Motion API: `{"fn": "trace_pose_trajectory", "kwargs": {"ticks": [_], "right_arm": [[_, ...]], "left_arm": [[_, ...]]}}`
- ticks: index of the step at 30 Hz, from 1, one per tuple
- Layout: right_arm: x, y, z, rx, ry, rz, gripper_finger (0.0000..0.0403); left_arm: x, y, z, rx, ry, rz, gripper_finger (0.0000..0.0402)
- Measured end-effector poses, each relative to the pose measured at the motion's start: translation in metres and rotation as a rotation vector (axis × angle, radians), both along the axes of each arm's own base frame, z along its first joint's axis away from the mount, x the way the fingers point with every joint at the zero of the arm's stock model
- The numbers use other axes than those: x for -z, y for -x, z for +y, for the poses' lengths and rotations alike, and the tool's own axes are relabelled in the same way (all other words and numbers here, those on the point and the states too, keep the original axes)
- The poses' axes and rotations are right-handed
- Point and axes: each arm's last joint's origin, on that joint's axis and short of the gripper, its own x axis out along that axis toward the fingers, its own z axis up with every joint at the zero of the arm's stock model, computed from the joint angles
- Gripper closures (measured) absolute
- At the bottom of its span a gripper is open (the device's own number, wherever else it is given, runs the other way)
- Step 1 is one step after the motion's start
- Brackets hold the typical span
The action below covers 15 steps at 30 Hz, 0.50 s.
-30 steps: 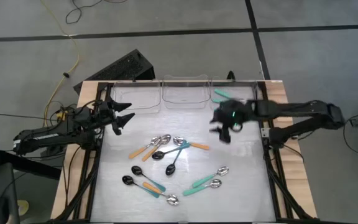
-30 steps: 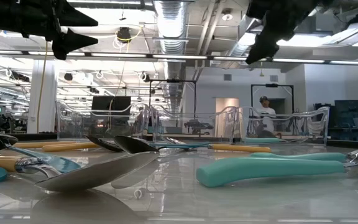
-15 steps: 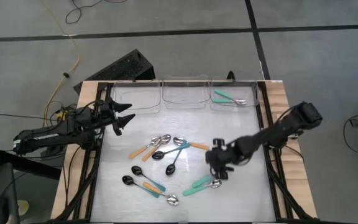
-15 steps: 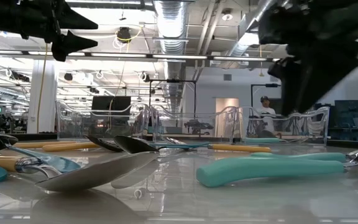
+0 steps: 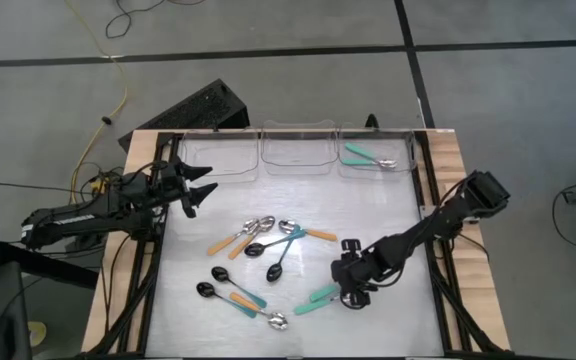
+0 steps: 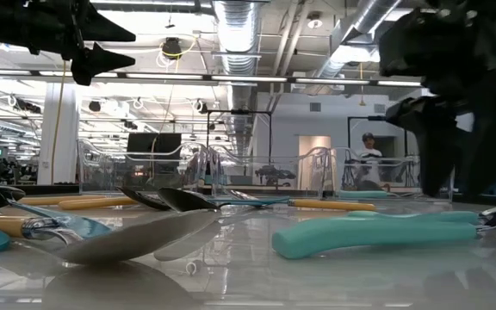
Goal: Sort silverware by color (type)
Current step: Put the top light blue spoon into the top right transparent bin
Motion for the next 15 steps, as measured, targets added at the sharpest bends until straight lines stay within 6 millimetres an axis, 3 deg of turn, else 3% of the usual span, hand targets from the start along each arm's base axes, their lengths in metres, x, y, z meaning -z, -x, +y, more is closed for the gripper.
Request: {"fn": "trace_pose_trajectory", "kwargs": {"ticks": [8,15], "right_arm": [[0.0011,0.0054,0.0083,-0.005,-0.010,0.002,0.0184],[0.0086,0.0096,0.0042,0.028,0.030,0.002,0.0184]], "left_arm": [[0.0000,0.0000,0.0000,-0.002,0.000,0.000,0.0124],[0.0000,0.0001,0.0003,-0.013,0.000,0.000,0.0124]]}}
